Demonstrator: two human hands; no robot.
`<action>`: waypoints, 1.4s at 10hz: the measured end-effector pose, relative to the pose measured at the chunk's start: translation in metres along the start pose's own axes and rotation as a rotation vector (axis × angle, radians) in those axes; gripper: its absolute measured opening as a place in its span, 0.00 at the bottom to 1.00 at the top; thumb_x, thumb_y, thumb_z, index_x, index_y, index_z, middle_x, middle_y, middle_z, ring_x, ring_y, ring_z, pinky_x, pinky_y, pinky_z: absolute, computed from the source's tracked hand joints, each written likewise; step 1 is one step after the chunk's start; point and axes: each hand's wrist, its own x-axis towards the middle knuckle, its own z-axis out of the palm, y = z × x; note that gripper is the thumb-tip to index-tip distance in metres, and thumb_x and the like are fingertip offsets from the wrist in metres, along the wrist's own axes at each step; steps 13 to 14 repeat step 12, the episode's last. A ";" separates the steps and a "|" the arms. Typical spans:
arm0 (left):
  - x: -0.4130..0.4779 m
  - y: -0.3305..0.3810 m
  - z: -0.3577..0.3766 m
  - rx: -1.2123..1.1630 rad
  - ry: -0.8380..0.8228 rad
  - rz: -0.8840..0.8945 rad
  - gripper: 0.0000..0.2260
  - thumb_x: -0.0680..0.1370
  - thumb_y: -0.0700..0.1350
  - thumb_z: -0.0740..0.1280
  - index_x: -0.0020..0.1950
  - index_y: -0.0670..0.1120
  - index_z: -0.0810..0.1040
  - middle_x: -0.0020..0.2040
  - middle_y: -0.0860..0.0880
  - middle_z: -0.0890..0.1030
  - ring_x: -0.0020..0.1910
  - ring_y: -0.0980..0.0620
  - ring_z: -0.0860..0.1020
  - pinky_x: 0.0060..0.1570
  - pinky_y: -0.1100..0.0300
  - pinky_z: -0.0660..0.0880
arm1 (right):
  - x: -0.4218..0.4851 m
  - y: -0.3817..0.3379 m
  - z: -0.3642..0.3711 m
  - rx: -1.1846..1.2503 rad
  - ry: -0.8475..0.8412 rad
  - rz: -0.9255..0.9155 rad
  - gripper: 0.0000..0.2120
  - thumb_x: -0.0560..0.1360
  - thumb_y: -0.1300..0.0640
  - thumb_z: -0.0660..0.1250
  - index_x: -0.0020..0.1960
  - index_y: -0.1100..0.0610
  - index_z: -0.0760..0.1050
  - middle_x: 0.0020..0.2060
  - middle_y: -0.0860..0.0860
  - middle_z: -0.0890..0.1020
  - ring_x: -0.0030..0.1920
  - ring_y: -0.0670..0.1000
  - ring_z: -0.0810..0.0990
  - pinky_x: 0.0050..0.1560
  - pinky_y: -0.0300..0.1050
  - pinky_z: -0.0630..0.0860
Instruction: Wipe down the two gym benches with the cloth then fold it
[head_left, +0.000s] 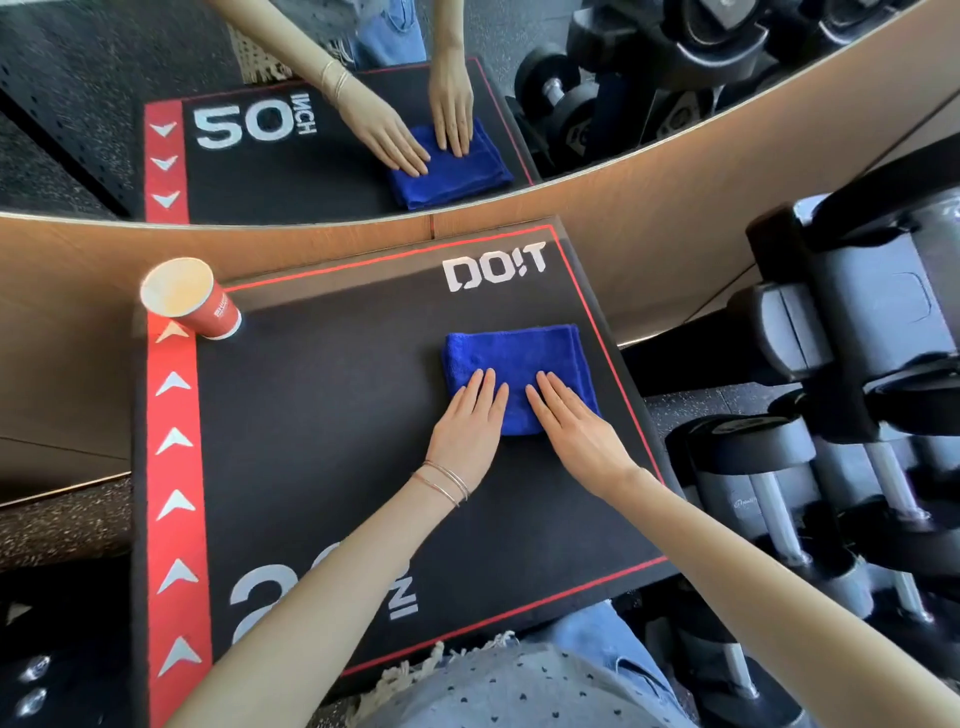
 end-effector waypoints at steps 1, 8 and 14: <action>0.021 -0.009 -0.005 0.003 0.010 -0.017 0.25 0.82 0.39 0.51 0.76 0.41 0.44 0.78 0.40 0.47 0.77 0.42 0.47 0.76 0.51 0.49 | 0.019 0.014 -0.001 0.057 -0.007 -0.008 0.29 0.77 0.70 0.58 0.75 0.62 0.52 0.75 0.59 0.55 0.75 0.56 0.54 0.72 0.47 0.60; 0.172 -0.068 -0.052 -0.227 -0.090 -0.163 0.30 0.78 0.48 0.63 0.77 0.48 0.53 0.78 0.46 0.50 0.77 0.48 0.49 0.73 0.48 0.59 | 0.179 0.107 -0.040 0.116 -0.180 0.034 0.30 0.78 0.61 0.61 0.76 0.58 0.52 0.76 0.52 0.53 0.76 0.52 0.51 0.73 0.47 0.57; 0.154 -0.053 -0.054 -0.220 0.126 -0.276 0.29 0.76 0.50 0.66 0.74 0.45 0.62 0.76 0.45 0.61 0.76 0.45 0.58 0.73 0.51 0.58 | 0.175 0.109 -0.046 0.249 -0.110 0.045 0.32 0.76 0.56 0.66 0.76 0.56 0.55 0.76 0.52 0.55 0.73 0.54 0.60 0.67 0.50 0.67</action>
